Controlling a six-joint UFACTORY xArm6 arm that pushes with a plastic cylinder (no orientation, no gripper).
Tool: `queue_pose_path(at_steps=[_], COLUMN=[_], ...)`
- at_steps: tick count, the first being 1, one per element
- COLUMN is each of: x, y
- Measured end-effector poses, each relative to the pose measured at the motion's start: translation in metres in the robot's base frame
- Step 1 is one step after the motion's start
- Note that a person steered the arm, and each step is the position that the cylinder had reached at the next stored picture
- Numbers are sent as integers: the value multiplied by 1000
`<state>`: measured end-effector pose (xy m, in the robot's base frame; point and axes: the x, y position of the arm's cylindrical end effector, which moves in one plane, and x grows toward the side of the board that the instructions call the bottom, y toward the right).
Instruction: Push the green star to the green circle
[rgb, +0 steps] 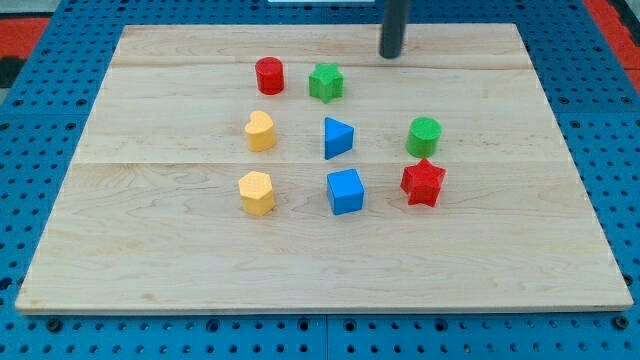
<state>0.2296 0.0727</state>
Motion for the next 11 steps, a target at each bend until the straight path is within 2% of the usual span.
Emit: queue_pose_path(at_steps=[1, 2, 4, 6, 7, 9, 11], x=[-12, 11, 27, 58, 66, 76, 78], y=[-50, -56, -98, -100, -96, -51, 21])
